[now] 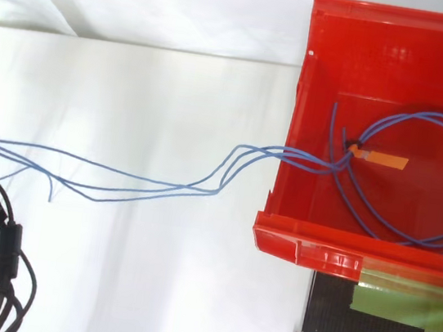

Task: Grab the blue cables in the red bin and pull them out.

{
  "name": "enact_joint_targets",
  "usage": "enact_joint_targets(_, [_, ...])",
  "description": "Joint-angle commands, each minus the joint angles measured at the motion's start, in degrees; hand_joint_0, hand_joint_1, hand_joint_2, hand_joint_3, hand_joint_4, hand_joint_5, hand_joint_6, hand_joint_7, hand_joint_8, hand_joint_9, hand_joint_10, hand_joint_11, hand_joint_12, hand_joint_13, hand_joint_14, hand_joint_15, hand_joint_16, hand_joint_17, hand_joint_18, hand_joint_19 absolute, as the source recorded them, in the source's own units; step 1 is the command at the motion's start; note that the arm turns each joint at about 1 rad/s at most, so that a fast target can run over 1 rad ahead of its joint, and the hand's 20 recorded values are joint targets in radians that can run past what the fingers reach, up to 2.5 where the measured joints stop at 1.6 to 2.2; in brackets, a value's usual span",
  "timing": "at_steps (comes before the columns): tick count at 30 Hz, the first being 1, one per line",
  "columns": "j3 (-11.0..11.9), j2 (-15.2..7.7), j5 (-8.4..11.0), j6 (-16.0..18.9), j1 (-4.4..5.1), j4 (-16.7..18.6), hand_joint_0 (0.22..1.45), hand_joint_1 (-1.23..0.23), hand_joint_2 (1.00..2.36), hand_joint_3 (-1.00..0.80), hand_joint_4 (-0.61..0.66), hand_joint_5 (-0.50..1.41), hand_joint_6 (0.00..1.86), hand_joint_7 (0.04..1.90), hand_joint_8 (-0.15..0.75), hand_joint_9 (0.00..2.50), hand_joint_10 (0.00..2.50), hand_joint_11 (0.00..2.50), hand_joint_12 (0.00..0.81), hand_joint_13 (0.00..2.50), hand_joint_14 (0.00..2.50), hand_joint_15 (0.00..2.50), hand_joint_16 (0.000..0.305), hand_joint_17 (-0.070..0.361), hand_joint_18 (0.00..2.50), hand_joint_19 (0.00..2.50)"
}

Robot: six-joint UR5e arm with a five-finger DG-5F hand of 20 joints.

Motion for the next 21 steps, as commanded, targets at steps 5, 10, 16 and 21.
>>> enact_joint_targets(5, [-0.03,0.03,-0.05,0.09,-0.2,0.26,0.98,-1.04,1.01,-0.82,0.29,0.62,0.89,0.29,0.306,1.2,0.03,1.33,0.334,1.18,1.38,0.98,0.044,0.099,0.88,1.23])
enact_joint_targets(10, [-0.03,0.03,-0.13,0.09,-0.29,0.44,0.98,-1.05,1.01,-0.8,0.3,0.6,0.9,0.27,0.295,1.16,0.03,1.33,0.334,1.16,1.4,0.97,0.045,0.101,0.86,1.22])
enact_joint_targets(16, [-0.03,0.03,-0.13,0.09,-0.38,0.44,0.99,-1.07,1.01,-0.76,0.3,0.58,0.91,0.27,0.304,1.14,0.03,1.32,0.329,1.12,1.41,0.95,0.045,0.102,0.83,1.22])
enact_joint_targets(21, [-0.03,-0.05,-0.13,0.0,-0.47,0.79,0.99,-1.08,1.01,-0.72,0.29,0.57,0.9,0.28,0.297,1.12,0.04,1.32,0.332,1.11,1.4,0.95,0.046,0.103,0.82,1.21])
